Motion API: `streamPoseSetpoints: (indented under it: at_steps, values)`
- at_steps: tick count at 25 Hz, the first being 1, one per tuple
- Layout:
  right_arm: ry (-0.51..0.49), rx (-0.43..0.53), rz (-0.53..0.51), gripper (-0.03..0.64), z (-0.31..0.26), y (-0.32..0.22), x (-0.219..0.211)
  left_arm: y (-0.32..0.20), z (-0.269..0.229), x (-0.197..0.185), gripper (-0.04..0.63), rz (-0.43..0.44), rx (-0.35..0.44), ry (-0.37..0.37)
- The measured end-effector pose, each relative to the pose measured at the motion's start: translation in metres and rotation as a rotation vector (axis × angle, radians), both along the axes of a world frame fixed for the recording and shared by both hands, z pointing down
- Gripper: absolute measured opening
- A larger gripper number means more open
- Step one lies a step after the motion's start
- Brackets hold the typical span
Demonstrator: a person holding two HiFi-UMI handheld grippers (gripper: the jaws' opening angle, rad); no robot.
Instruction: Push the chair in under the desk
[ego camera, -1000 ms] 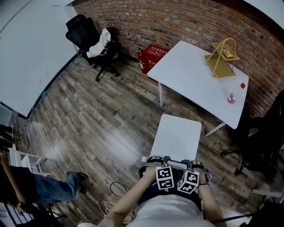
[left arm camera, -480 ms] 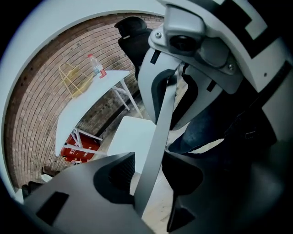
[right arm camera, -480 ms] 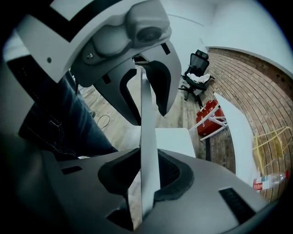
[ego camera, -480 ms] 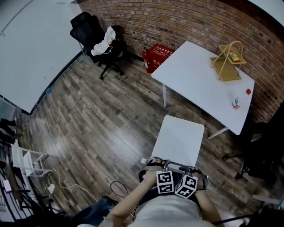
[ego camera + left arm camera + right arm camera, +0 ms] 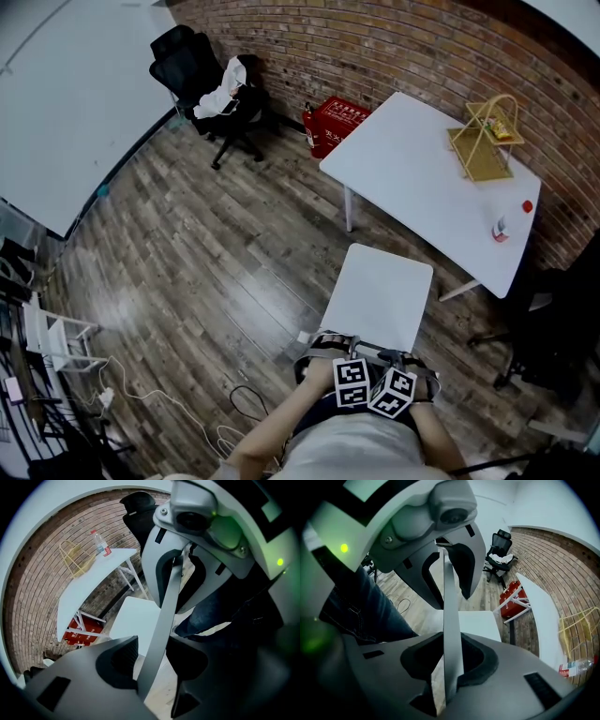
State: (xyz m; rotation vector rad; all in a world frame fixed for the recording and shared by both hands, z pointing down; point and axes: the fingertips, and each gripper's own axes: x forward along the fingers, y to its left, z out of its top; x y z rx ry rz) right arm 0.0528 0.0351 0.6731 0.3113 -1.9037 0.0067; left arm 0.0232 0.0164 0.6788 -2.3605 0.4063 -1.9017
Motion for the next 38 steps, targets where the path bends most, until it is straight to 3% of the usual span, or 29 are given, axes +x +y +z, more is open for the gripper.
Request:
streamPoseSetpoints:
  at_steps: [19, 38]
  values:
    - [0.002, 0.025, -0.011, 0.089, -0.001, -0.102, 0.026, -0.1, -0.003, 0.025, 0.195, 0.004, 0.028, 0.015]
    - [-0.014, 0.016, 0.057, 0.089, 0.002, -0.182, 0.0, -0.185, 0.0, 0.001, 0.195, 0.074, 0.003, 0.012]
